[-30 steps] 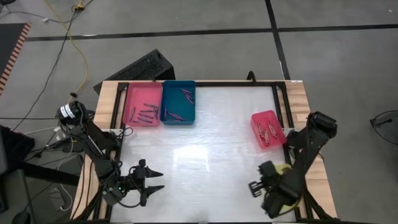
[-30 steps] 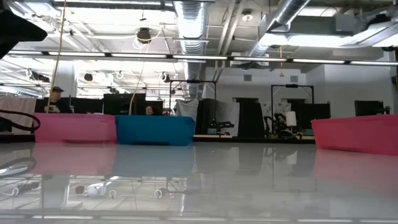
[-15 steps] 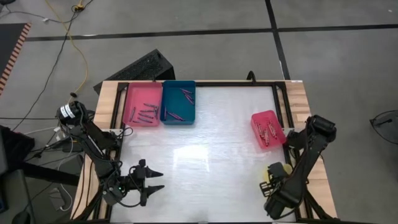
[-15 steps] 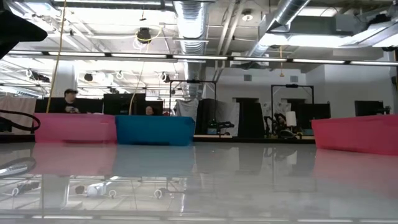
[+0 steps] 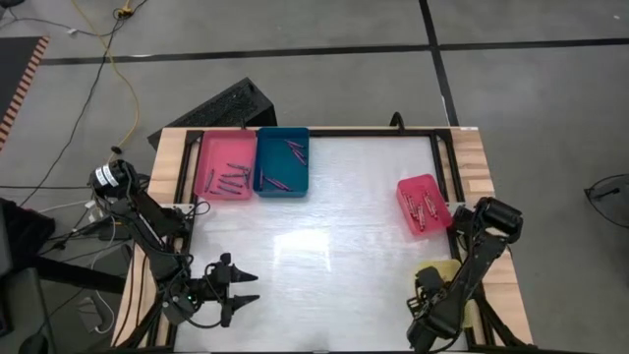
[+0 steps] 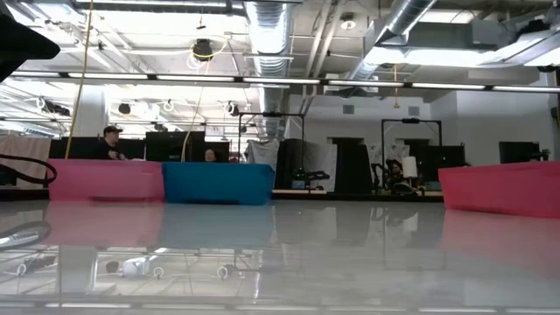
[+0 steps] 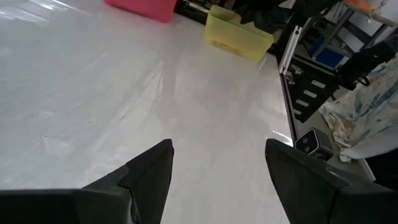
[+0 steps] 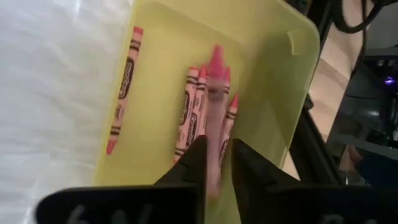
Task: Sort crayons
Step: Put the pink crayon into the yellow bin, then return to Home Position
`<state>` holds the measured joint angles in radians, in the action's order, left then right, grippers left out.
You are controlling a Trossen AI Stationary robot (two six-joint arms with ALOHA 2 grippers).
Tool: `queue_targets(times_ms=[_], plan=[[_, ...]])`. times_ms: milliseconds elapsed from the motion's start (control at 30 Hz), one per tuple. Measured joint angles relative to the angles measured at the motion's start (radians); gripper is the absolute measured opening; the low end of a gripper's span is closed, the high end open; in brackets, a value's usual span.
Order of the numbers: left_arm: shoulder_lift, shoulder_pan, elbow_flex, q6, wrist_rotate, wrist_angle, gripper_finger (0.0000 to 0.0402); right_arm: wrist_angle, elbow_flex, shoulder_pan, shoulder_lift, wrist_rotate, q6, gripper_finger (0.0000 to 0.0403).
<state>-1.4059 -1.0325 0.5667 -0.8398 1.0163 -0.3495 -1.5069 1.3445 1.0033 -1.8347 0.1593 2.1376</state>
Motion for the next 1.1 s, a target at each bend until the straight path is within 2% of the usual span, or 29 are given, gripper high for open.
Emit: queue_targets(times_ms=[200, 333, 433, 533, 733, 833, 900, 1000, 1100], plan=[[0.0, 0.0, 0.0, -0.003, 0.0, 0.0, 0.0245, 0.026, 0.0, 0.013, -0.001, -0.001, 0.001, 0.0113], [0.0, 0.0, 0.0, -0.011, -0.001, -0.007, 0.0245, 0.028, 0.002, 0.015, 0.002, -0.016, 0.029, 0.0134], [0.0, 0.0, 0.0, -0.064, -0.009, -0.013, 0.0245, 0.03, 0.051, 0.015, 0.002, -0.138, 0.026, 0.0138], [0.0, 0.0, 0.0, -0.112, -0.028, -0.016, 0.0245, 0.028, 0.135, 0.01, 0.003, -0.354, -0.044, 0.0136], [0.0, 0.0, 0.0, -0.177, -0.01, -0.073, 0.0245, 0.055, 0.363, -0.018, 0.003, -0.881, -0.35, 0.0133], [0.007, 0.0, 0.0, -0.157, -0.025, -0.147, 0.0245, 0.143, 0.483, -0.041, 0.004, -1.071, -0.546, 0.0134], [0.019, 0.0, 0.0, -0.107, -0.054, -0.208, 0.0245, 0.237, 0.542, -0.054, 0.005, -1.108, -0.737, 0.0134], [0.024, 0.0, 0.001, -0.031, -0.099, -0.285, 0.0245, 0.343, 0.606, -0.072, 0.005, -1.064, -1.03, 0.0134], [0.024, -0.001, 0.001, -0.013, -0.127, -0.289, 0.0245, 0.486, 0.628, -0.085, 0.005, -1.024, -1.165, 0.0134]])
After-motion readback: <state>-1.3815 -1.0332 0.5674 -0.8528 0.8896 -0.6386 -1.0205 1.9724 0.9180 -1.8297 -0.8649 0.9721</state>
